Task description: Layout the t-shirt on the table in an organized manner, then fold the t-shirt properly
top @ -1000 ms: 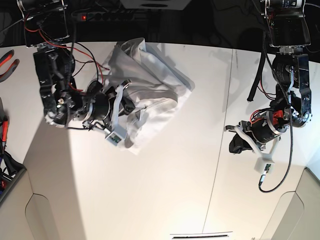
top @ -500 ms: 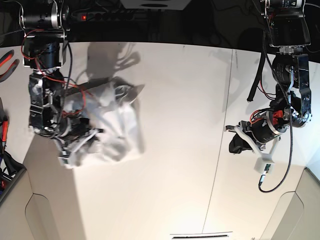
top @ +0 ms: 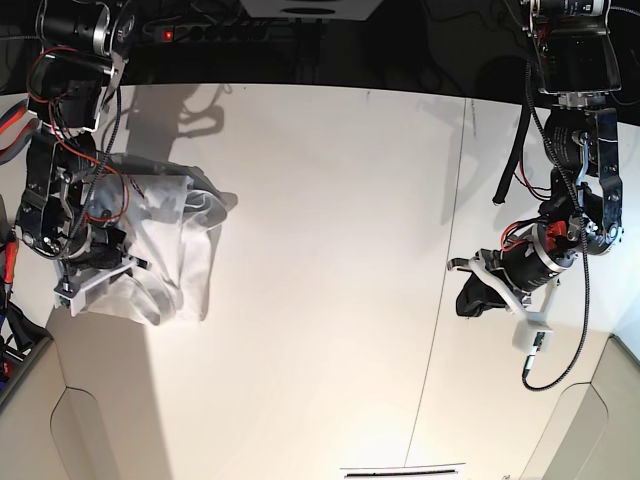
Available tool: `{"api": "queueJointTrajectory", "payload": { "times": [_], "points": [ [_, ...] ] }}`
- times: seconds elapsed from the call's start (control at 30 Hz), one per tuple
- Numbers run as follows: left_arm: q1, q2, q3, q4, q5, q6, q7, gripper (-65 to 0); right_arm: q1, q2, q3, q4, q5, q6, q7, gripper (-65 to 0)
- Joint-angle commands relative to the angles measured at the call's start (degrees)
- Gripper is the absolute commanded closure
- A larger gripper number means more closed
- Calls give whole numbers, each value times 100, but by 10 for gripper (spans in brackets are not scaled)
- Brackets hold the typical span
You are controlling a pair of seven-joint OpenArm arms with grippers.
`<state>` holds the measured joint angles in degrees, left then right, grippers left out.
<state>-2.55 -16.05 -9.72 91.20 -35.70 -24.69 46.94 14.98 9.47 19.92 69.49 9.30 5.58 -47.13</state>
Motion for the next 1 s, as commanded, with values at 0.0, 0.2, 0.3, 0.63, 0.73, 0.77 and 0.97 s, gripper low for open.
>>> {"api": "queueJointTrajectory", "payload": {
  "times": [0.0, 0.2, 0.3, 0.63, 0.73, 0.77, 0.97],
  "points": [
    [-111, -59, -17, 116, -98, -42, -175, 0, 57, 81, 33, 238, -138, -90, -63, 0],
    [-144, -46, -17, 116, -94, -46, -225, 0, 63, 85, 33, 1478, -105, 260, -232, 0],
    [-144, -48, -17, 116, -92, -98, -330, 0, 101, 87, 33, 1880, 195, 459, -240, 0],
    [-136, -48, -1003, 485, -678, -590, -337, 0, 55, 101, 33, 2693, 1322, 1530, -428, 0],
    [96, -52, -1751, 896, -1027, -754, -234, 0, -382, 96, 33, 3213, 1335, 1528, -426, 0],
    [234, -52, -2009, 1038, -1193, -811, -164, 0, -584, 98, 33, 3405, 1384, 1528, -426, 0],
    [1497, -83, -3432, 1851, -2551, -1285, 667, 0, -2153, 120, 37, 4857, 1364, 1547, -450, 0]
  ]
}}
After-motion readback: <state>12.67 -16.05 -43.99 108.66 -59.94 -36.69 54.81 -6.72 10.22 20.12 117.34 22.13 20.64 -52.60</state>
